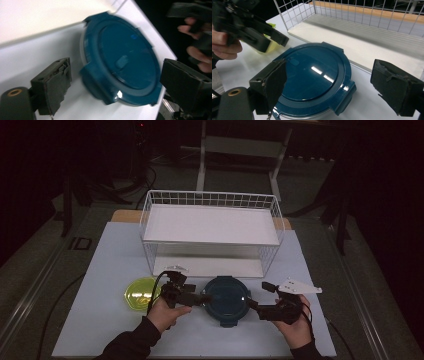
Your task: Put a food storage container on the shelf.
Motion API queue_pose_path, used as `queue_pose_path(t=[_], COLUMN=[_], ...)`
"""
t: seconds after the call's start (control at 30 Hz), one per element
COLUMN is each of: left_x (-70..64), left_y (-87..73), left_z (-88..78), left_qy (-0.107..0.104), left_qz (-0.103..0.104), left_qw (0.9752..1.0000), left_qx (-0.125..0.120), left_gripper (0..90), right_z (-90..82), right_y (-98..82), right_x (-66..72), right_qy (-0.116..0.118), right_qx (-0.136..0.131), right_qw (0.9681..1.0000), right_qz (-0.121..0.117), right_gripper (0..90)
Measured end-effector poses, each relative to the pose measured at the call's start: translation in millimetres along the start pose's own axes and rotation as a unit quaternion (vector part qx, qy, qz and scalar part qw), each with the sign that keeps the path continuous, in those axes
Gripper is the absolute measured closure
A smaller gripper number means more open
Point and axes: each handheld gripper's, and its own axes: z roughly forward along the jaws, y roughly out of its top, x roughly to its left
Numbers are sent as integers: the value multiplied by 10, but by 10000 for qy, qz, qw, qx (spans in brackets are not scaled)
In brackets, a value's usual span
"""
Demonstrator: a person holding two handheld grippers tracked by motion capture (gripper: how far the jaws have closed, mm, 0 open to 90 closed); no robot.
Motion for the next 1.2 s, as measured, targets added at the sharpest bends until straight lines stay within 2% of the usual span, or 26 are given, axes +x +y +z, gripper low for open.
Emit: queue_pose_path(t=[0.1,0.13,0.23,0.37,0.5,0.57,0.63,0.67,0.7,0.8,0.87,0.93,1.0,1.2], left_x=[35,50,84,126,169,190,217,217,248,298,335,378,403,402], left_y=[-3,-7,-16,-32,-38,-38,-44,-44,-54,-67,-79,-89,-96,-99], left_z=[35,46,77,97,110,122,139,139,156,170,178,188,195,194], left_qy=[122,106,231,239,59,-56,-177,-177,-307,-499,-651,-801,-960,-968], left_qz=[-189,-291,-508,-726,-989,-1126,-1306,-1306,-1446,-1666,-1780,-1927,-2009,-1958], left_qw=[9996,9992,9975,9960,9940,9923,9900,9900,9877,9833,9803,9762,9731,9742], left_qx=[185,244,426,468,474,511,499,499,515,526,558,600,588,568], left_gripper=[163,182,253,358,405,449,455,455,455,466,469,476,514,522], right_z=[17,19,13,0,1,1,-1,-1,-3,-9,-9,-7,-5,-2], right_y=[-12,-13,-11,-11,-20,-25,-29,-29,-30,-38,-43,-47,-48,-58], right_x=[5,5,7,-2,-9,-10,-14,-14,-15,-24,-29,-32,-32,-41], right_qy=[17,24,28,24,25,24,34,34,28,36,30,36,31,15], right_qx=[26,28,26,11,36,41,62,62,61,72,92,99,110,137], right_qw=[10000,10000,10000,10000,10000,10000,9999,9999,9999,9999,9999,9999,9999,9998], right_qz=[8,11,27,53,72,75,90,90,92,99,108,111,114,141], right_gripper=[132,132,132,133,135,135,136,136,136,139,139,141,142,143])
